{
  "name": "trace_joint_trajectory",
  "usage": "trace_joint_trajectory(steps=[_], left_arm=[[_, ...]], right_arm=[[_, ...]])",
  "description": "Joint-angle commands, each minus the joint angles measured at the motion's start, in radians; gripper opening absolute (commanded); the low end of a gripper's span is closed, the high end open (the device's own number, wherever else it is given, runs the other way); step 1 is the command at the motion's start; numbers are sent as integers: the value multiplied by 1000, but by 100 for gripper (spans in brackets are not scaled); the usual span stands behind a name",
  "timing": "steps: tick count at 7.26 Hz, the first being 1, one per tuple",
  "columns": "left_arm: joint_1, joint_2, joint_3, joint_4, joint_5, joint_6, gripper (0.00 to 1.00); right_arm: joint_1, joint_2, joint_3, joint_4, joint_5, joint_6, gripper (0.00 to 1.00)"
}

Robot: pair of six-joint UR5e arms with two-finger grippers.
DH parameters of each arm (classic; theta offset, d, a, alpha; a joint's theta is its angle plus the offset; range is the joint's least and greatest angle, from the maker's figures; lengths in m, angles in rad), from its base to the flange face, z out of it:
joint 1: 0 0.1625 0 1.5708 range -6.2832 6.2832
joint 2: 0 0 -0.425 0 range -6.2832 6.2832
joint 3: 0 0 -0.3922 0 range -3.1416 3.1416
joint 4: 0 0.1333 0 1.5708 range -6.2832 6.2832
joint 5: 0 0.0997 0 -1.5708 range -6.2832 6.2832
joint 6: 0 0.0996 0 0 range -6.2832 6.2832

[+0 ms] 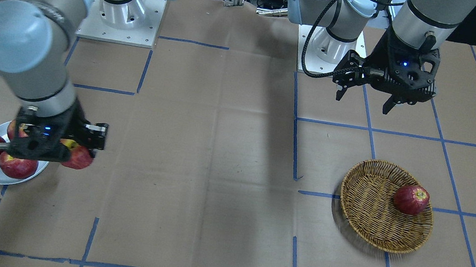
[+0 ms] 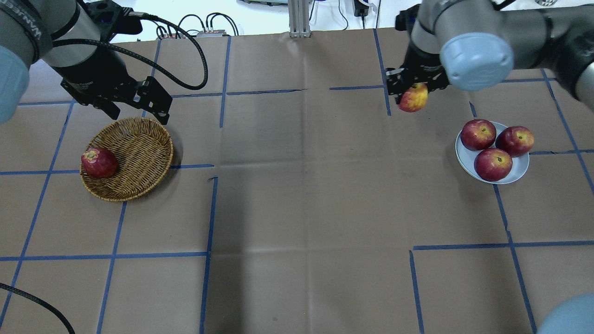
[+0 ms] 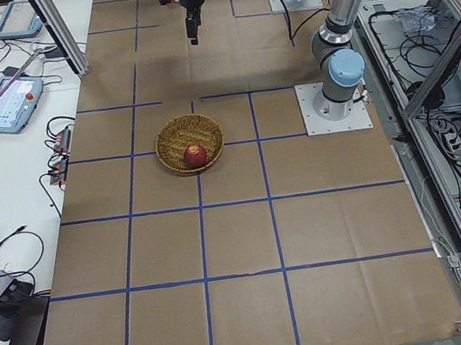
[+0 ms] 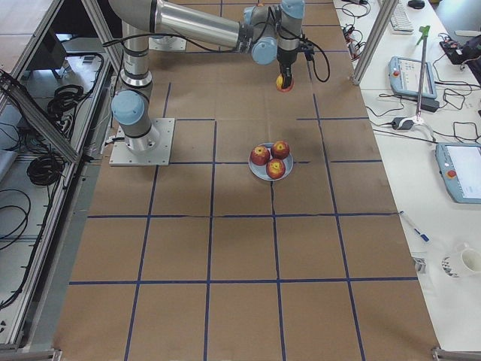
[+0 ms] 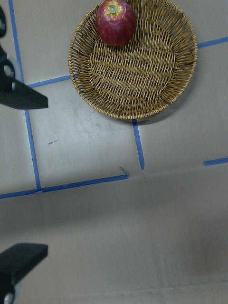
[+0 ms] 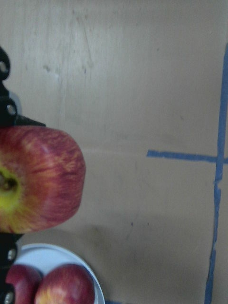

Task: Transfer apple from basket to plate
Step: 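Lift the apple with the right gripper and carry it over the white plate, then lower the apple onto the plate apples and open the right gripper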

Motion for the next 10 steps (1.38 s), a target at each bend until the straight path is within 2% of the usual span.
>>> trace_joint_trajectory(steps=[1,3,5,6,10], left_arm=[[1,-3,0,0,0,0,99],[1,-5,0,0,-2,0,99],[2,-5,0,0,-2,-2,99],[2,-5,0,0,-2,-3,99],[2,-3,2,0,0,-3,99]], right_arm=[[-233,-16,40,8,3,-345,49],[-349,-18,124,-3,22,-481,49],[-372,-10,201,-157,36,-535,49],[-384,-6,220,-193,35,-552,49],[-412,7,234,-196,40,-549,50]])
